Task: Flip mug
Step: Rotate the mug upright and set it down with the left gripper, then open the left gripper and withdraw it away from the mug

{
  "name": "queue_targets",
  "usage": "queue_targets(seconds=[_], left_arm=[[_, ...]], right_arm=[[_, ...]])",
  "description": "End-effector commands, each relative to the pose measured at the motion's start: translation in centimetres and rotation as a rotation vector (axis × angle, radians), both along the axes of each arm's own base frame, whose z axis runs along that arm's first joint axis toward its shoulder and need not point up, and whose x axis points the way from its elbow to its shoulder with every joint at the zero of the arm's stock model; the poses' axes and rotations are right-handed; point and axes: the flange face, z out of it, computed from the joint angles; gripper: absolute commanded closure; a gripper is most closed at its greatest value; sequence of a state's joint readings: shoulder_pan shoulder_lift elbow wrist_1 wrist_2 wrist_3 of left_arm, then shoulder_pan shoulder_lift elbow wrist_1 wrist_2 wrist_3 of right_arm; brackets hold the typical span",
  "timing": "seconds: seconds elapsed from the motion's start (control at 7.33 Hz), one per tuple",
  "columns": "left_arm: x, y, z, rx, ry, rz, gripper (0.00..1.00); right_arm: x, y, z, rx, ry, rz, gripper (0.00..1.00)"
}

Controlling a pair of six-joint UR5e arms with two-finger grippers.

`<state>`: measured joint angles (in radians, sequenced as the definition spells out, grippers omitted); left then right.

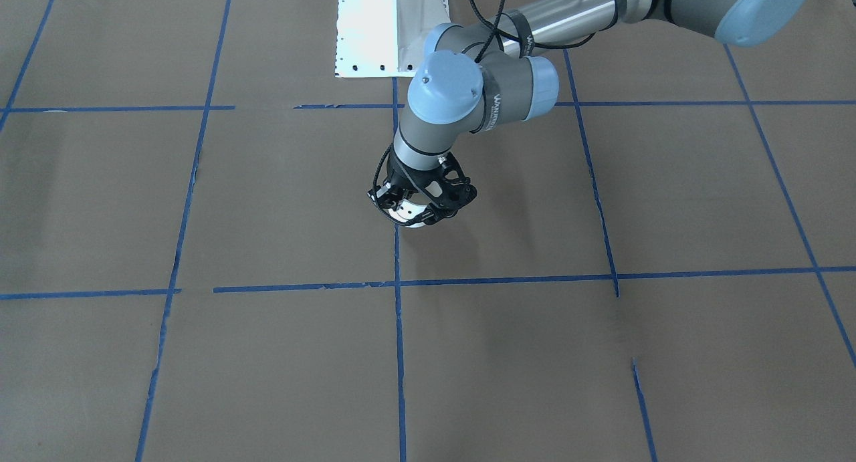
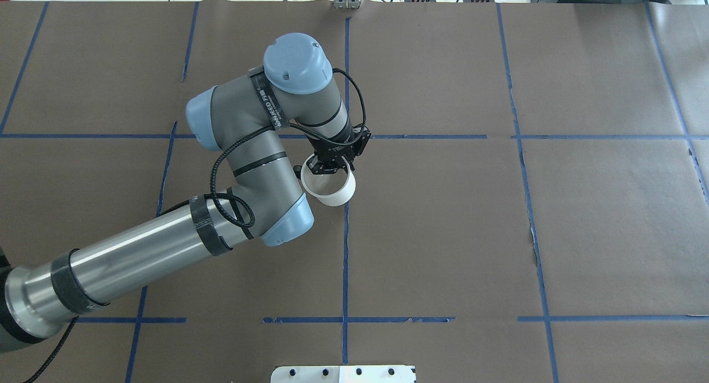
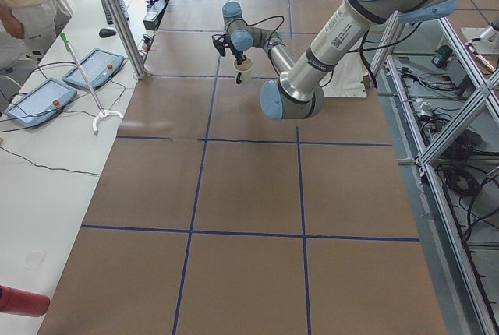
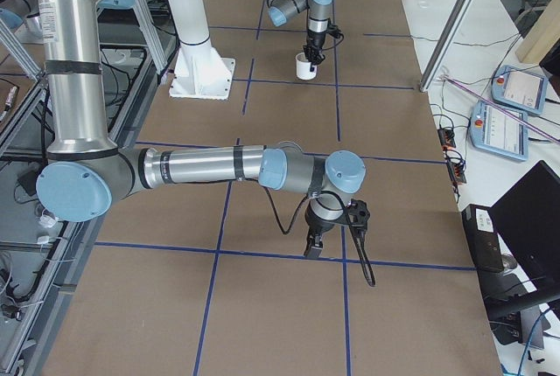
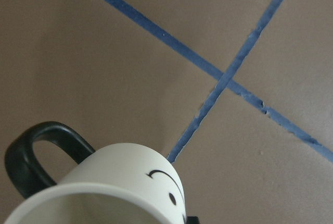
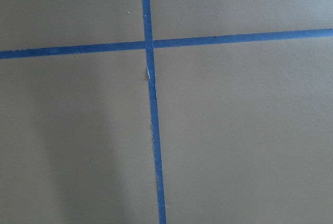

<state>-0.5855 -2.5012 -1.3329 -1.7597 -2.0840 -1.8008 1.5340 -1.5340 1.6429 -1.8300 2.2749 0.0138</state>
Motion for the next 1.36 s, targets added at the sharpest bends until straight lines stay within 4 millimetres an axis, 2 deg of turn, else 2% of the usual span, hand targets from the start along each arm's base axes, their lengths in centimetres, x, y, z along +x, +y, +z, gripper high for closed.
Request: queue_targets(seconds=[0.0, 0.14, 0.27, 0.41, 0.55, 0.68, 0.82, 0.95, 1.09, 1.23], left_arm=[[1.4, 1.1, -0.1, -0.006, -0.010, 0.022, 0.62], [1.6, 1.4, -0.2, -0.001, -0.009, 0.025, 0.33], [0.8, 1.8, -1.2, 0.011, 0.014, 0.026, 0.00], [-1.8, 1.7, -3.4, 0.047, 0.064, 0.014, 0.00], [-5.6, 1.3, -4.1, 0.105, 0.113, 0.050, 0.00], [-11.1, 1.6, -2.5, 0.199, 0.123, 0.087, 0.00], [-17.8, 1.5, 0.8, 0.299, 0.084, 0.102, 0.00], [-23.7, 0.3, 4.2, 0.415, 0.041, 0.114, 0.00], [-29.5, -0.9, 10.1, 0.519, -0.036, 0.159, 0.00], [-33.5, -0.9, 16.0, 0.610, -0.107, 0.250, 0.00]], right_arm=[[0.0, 0.0, 0.0, 0.000, 0.000, 0.000, 0.00], [0.0, 0.0, 0.0, 0.000, 0.000, 0.000, 0.00], [0.0, 0.0, 0.0, 0.000, 0.000, 0.000, 0.00], [0.0, 0.0, 0.0, 0.000, 0.000, 0.000, 0.00], [0.0, 0.0, 0.0, 0.000, 0.000, 0.000, 0.00], [0.0, 0.0, 0.0, 0.000, 0.000, 0.000, 0.00], [0.0, 0.0, 0.0, 0.000, 0.000, 0.000, 0.00], [0.0, 0.0, 0.0, 0.000, 0.000, 0.000, 0.00], [0.0, 0.0, 0.0, 0.000, 0.000, 0.000, 0.00], [0.0, 0.0, 0.0, 0.000, 0.000, 0.000, 0.00]])
